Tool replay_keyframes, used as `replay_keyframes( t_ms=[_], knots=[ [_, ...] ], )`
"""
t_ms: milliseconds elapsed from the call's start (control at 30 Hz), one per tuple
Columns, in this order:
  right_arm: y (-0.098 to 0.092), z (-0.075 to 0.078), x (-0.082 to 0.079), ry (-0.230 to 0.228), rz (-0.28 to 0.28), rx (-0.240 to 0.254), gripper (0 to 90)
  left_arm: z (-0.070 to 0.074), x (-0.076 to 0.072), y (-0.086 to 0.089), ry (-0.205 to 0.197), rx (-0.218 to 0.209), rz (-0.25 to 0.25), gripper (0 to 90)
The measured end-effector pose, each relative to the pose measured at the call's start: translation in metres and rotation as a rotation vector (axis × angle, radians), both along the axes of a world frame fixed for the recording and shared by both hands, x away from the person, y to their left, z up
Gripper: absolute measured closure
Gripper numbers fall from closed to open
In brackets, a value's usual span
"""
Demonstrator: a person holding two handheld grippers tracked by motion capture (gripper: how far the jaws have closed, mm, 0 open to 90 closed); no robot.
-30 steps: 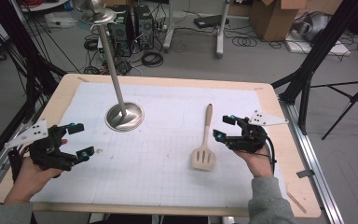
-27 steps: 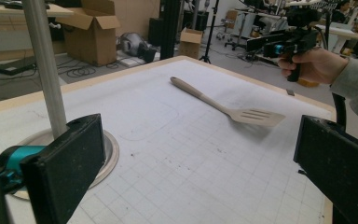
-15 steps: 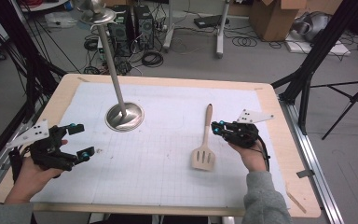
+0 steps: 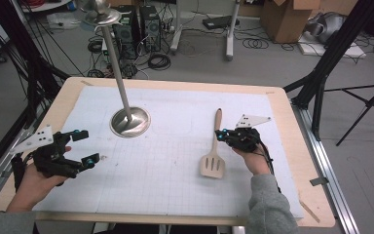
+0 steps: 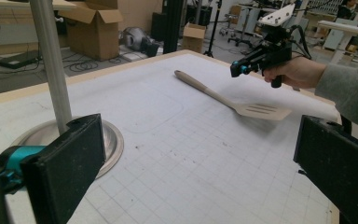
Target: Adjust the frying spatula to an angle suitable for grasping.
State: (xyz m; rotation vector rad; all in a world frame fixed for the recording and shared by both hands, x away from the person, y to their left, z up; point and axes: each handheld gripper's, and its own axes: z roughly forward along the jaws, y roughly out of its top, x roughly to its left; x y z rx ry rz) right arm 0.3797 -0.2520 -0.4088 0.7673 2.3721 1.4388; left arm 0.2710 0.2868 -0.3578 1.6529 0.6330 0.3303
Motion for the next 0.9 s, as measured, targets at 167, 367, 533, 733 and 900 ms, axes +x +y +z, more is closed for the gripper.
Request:
replay_keyframes(
  t_ms=[167, 367, 533, 733, 900],
  knots=[
    [0.003, -0.007, 0.005, 0.012, -0.007, -0.025, 89.7, -0.001, 0.000, 0.000, 0.004, 0.005, 0.003, 2.5],
    [0.008, -0.014, 0.008, 0.023, -0.015, -0.059, 89.7, -0.001, -0.001, 0.001, 0.005, 0.008, 0.003, 2.5],
    [0.010, -0.017, 0.011, 0.024, -0.029, -0.063, 89.8, -0.003, -0.001, 0.001, 0.009, 0.009, 0.004, 2.5],
    [0.015, -0.022, 0.012, 0.055, -0.016, -0.082, 89.8, -0.004, 0.000, 0.001, 0.014, 0.014, 0.005, 2.5],
    [0.020, -0.026, 0.013, 0.063, -0.005, -0.106, 89.7, -0.005, 0.000, 0.000, 0.016, 0.017, 0.002, 2.5]
  ],
)
